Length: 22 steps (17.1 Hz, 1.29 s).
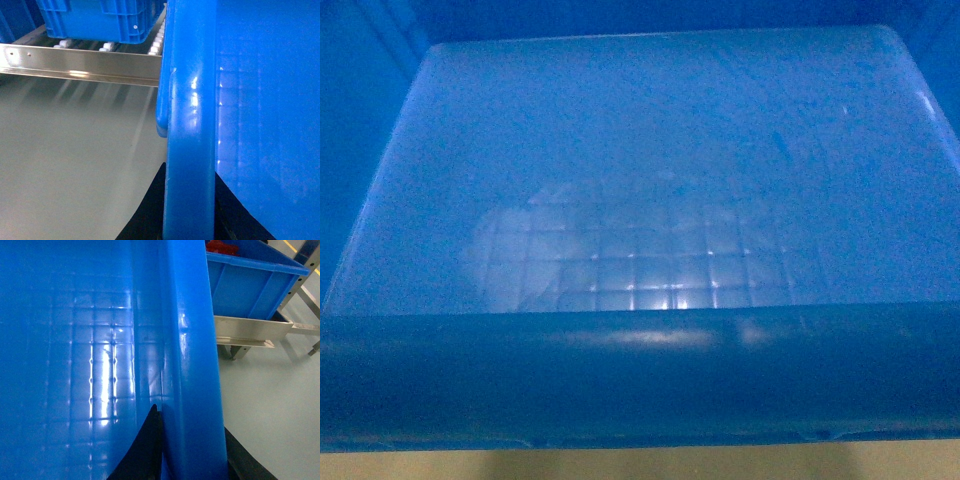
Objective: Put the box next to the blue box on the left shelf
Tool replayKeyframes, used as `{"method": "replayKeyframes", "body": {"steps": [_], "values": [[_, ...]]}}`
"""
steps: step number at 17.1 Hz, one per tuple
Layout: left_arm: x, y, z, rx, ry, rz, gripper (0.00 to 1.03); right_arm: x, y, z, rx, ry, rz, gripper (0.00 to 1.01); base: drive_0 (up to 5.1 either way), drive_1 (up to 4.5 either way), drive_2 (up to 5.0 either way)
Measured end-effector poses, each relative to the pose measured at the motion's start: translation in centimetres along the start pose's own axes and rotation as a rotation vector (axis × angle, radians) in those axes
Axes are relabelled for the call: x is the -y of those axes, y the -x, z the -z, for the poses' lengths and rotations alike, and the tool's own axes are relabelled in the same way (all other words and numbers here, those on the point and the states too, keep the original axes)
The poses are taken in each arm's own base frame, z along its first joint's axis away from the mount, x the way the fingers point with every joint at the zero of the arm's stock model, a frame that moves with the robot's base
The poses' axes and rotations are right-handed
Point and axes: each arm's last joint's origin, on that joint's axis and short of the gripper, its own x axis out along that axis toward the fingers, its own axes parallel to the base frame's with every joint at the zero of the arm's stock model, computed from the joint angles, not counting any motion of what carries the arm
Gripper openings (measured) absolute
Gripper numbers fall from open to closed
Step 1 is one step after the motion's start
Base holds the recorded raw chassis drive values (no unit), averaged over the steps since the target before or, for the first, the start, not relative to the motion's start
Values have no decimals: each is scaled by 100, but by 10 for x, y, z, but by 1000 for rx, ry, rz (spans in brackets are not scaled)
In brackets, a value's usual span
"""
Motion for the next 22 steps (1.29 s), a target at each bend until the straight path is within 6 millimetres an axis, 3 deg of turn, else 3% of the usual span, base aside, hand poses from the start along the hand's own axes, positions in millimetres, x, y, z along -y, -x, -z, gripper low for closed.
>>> {"method": "replayKeyframes", "body": {"steps": [22], "values": [[0, 0, 0, 0, 0, 0, 10, 0, 0, 0, 1, 0, 0, 16, 0, 0, 0]]}}
